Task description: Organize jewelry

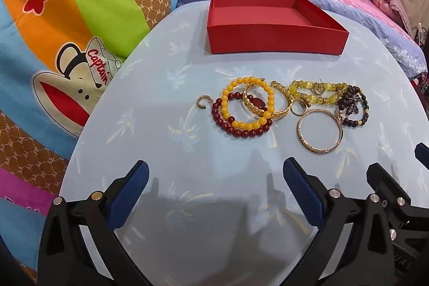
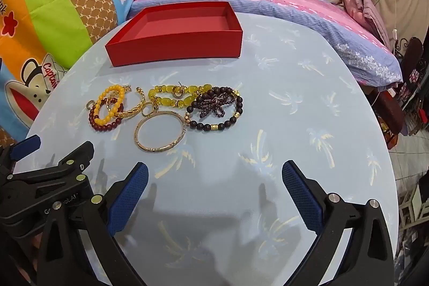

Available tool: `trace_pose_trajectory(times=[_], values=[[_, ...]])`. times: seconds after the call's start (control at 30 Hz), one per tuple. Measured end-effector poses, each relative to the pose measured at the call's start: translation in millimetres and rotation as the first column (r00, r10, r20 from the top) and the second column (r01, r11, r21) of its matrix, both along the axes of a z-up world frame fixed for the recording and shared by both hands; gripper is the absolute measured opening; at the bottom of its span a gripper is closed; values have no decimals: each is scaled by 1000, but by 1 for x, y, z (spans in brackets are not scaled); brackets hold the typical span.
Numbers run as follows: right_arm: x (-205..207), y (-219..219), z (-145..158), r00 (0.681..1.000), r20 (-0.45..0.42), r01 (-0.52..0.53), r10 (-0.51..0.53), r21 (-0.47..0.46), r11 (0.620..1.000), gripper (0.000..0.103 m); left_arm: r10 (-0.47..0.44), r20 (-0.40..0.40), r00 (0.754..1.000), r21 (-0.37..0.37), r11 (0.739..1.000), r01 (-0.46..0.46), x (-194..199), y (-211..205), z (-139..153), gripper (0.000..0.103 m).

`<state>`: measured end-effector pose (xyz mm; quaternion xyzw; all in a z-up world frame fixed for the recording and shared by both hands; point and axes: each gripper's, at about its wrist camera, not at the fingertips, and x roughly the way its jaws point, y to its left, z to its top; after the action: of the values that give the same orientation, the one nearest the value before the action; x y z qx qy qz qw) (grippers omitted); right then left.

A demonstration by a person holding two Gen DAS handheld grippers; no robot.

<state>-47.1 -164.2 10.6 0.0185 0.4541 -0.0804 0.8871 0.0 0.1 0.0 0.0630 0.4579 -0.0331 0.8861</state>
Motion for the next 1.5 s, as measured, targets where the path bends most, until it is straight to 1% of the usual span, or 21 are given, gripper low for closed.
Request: trace_pose_trajectory(times=[0.17,0.2,0.3,0.33,0.4,0.47,0.77,1.17,1.5], values=[[4,-2,-4,1000,-8,1,-1,13,1000,96,-2,-5,1000,-2,1000,2,2,0,0,95],[2,-1,1,1000,-3,3,-3,8,1000,96,-3,-5,1000,-4,1000,3,3,1,1,95],[1,-5,1,1000,-3,2,-2,15,1000,96,-7,-9,1000,-11,1000,7,5,2,2,95],[2,-5,1,1000,-4,2,-2,16,1000,96,0,-4,1000,1,1000,0,1,3,1,95],[1,-2,-3,1000,-4,5,-5,14,1000,96,-1,-9,1000,-2,1000,1,2,4,2,95],[1,-1,-3,1000,-5,5,-5,15,1000,96,0,-8,1000,6,1000,0,1,-1,-2,95],[3,0,-4,1000,-11,6,-5,12,1000,96,3,-16,1000,-5,1000,-3,1,-1,-6,95],[4,1,-3,1000,-9,5,-4,17,1000,96,9,6,1000,10,1000,-9,0,1,-2,95],[4,2,-2,1000,-3,4,-4,16,1000,96,7,13,1000,10,1000,-7,-1,1,1,95]])
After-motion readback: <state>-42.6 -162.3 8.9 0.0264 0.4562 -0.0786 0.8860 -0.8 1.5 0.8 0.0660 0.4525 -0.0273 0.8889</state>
